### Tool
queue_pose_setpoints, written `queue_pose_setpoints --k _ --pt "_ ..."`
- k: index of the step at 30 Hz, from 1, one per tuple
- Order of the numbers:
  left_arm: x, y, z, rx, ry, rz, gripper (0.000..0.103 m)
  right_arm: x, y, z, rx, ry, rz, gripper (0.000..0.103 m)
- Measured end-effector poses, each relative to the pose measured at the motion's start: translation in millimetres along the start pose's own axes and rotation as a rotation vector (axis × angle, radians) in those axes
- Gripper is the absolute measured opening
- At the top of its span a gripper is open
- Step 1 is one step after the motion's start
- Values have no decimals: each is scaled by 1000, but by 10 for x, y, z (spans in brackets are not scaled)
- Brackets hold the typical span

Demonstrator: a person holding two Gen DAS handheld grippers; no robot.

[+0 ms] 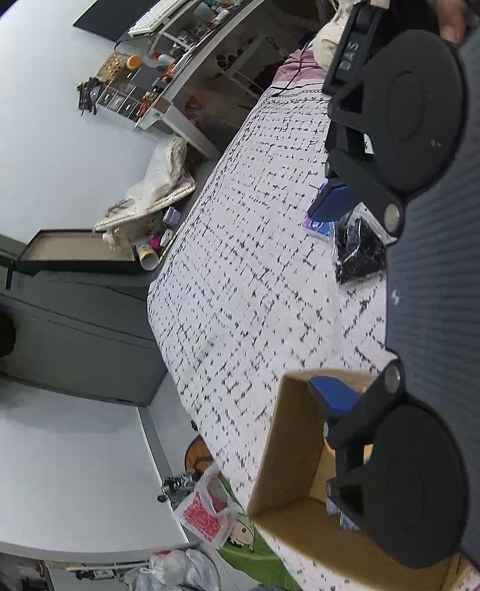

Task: Organize soft objects
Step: 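Grasp the dark plastic bag with the left gripper while the right grasps the blue tissue pack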

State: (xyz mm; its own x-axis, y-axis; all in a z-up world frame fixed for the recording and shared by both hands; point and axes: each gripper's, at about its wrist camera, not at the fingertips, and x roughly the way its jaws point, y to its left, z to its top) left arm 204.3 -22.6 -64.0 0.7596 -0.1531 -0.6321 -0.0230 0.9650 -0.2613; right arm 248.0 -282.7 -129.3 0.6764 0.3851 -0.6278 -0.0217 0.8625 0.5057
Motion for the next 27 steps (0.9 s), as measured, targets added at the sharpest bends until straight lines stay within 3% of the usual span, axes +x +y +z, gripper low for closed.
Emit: queue_pose_setpoints --k 5,11,15,21,27 --pt "242 -165 -106 23 3 -10 87 158 -231 25 66 -36 25 79" --pt "553 -285 -209 11 20 -49 81 451 -477 35 148 -4 77 67" --pt "791 -306 -292 8 65 -35 74 603 -590 22 182 23 89 67" --pt "1111 -274 -384 -1 146 -19 73 744 -679 28 189 42 126 66" --pt "1282 -228 -444 -24 174 -28 73 831 -683 47 172 50 140 66"
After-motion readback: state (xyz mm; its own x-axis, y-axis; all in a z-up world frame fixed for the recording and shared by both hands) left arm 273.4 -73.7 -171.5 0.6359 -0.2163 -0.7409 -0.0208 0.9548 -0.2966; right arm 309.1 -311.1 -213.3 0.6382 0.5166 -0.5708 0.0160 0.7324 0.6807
